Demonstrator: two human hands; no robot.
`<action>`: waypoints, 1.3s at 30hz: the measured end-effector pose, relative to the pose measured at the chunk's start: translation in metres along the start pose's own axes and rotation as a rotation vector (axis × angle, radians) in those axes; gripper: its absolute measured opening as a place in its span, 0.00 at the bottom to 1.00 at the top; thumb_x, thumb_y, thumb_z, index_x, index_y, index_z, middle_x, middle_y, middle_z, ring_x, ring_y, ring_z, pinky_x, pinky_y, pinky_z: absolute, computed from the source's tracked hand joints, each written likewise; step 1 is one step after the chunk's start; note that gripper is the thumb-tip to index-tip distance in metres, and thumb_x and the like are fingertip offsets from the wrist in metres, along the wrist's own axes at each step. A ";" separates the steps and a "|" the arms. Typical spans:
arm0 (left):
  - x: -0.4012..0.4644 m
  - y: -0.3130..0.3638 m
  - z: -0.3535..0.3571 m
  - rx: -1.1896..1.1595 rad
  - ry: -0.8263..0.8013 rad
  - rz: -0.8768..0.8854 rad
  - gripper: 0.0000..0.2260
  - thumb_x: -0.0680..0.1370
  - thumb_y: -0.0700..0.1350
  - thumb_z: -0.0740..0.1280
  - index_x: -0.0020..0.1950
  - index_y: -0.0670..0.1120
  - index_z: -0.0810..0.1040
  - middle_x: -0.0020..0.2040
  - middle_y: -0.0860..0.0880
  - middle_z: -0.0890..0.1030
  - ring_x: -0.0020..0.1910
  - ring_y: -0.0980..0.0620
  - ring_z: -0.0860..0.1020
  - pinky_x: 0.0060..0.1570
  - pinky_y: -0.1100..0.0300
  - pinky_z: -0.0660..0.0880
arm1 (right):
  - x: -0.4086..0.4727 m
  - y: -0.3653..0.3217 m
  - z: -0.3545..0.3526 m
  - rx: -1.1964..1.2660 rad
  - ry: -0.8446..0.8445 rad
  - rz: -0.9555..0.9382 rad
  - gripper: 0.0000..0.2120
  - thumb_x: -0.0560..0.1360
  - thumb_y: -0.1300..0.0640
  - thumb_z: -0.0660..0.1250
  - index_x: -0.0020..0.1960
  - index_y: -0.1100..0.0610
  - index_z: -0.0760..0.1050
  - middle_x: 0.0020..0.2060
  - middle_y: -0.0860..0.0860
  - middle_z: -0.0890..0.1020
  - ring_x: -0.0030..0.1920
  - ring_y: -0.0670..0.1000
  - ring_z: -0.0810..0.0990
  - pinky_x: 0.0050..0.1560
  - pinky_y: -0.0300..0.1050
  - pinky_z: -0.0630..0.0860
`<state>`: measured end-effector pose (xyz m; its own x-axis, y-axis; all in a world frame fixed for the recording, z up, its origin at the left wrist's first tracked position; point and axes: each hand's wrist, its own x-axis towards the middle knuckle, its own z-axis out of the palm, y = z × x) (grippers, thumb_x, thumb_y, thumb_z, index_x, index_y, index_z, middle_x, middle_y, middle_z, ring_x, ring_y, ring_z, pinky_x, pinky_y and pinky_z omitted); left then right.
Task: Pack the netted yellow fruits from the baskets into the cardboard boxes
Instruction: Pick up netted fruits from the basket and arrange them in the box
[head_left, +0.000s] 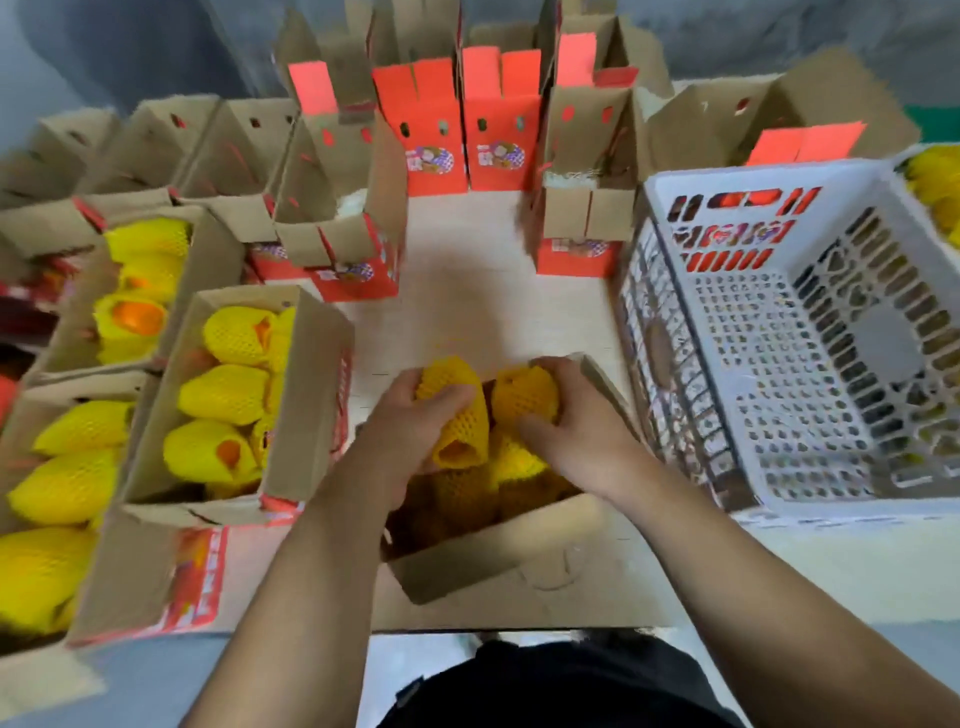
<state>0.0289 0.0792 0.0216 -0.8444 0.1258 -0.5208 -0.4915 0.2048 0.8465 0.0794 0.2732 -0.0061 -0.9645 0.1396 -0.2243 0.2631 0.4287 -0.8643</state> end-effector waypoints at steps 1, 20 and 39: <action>0.002 -0.008 -0.007 0.155 0.032 0.040 0.11 0.74 0.55 0.76 0.52 0.59 0.77 0.49 0.54 0.83 0.42 0.64 0.83 0.38 0.62 0.82 | 0.002 -0.001 0.007 -0.144 -0.055 -0.017 0.29 0.67 0.47 0.71 0.68 0.46 0.70 0.58 0.50 0.79 0.57 0.52 0.80 0.55 0.48 0.77; 0.007 -0.022 -0.005 1.570 -0.056 0.328 0.16 0.78 0.49 0.71 0.65 0.47 0.76 0.59 0.47 0.79 0.58 0.44 0.77 0.52 0.51 0.79 | 0.031 0.007 0.026 -0.937 -0.122 0.325 0.20 0.81 0.63 0.57 0.72 0.54 0.58 0.69 0.59 0.66 0.67 0.63 0.73 0.63 0.62 0.75; -0.009 -0.042 -0.014 1.438 -0.005 0.551 0.24 0.80 0.54 0.71 0.73 0.51 0.68 0.67 0.47 0.71 0.63 0.43 0.73 0.56 0.49 0.78 | 0.002 -0.011 0.055 -0.863 -0.417 0.130 0.24 0.78 0.64 0.62 0.71 0.49 0.64 0.55 0.58 0.81 0.57 0.62 0.81 0.46 0.49 0.72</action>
<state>0.0536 0.0555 -0.0074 -0.8441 0.5005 -0.1922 0.4881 0.8657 0.1107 0.0732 0.2197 -0.0216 -0.8142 -0.0243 -0.5800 0.1352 0.9637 -0.2302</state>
